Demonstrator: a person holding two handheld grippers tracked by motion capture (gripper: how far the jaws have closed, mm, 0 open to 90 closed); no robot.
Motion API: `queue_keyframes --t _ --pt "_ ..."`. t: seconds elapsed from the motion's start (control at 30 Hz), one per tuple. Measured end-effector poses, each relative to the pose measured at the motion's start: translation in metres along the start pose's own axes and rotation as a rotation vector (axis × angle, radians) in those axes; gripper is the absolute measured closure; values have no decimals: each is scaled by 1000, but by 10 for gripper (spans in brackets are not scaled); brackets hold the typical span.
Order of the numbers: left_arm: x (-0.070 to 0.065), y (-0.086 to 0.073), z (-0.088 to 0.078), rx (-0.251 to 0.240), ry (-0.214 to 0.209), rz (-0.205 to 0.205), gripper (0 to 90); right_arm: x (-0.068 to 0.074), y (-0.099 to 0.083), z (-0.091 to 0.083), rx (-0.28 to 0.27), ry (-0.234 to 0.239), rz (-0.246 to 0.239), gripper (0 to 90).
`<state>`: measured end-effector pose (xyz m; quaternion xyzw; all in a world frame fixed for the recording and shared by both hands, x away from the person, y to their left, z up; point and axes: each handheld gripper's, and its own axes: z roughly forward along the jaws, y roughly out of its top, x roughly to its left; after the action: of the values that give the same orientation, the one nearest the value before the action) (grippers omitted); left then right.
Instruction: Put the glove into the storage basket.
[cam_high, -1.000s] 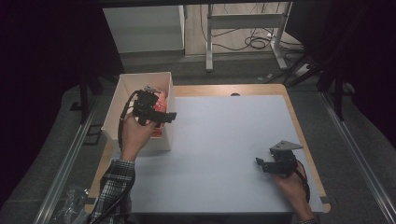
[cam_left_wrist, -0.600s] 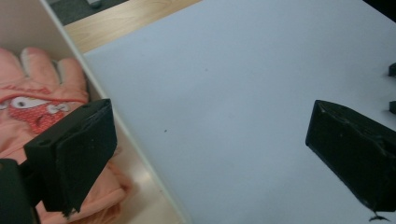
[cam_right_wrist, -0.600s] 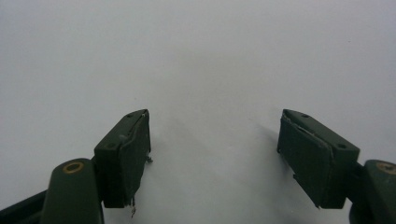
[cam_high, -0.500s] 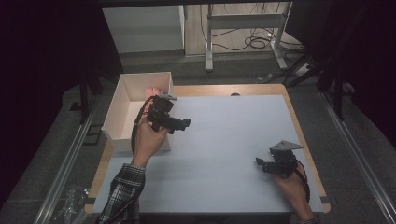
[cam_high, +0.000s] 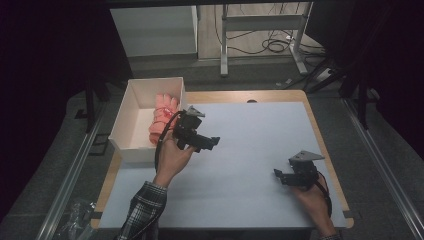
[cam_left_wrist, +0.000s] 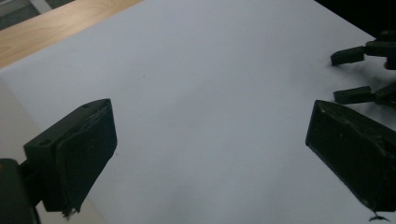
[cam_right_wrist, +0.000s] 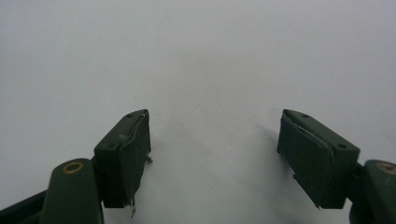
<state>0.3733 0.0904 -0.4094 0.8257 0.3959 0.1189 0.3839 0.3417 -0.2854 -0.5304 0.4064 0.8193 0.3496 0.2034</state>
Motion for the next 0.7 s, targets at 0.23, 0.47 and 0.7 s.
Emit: queue_keyframes --t 0.23,0.47,0.7 --pt "-16 -3 9 -3 -40 26 24 0 0 0 2 0 -1 258" --pt "-32 -12 19 -12 -75 44 24 0 0 0 2 1 1 257" --pt "-39 -25 28 2 -93 54 24 0 0 0 3 1 -3 257"
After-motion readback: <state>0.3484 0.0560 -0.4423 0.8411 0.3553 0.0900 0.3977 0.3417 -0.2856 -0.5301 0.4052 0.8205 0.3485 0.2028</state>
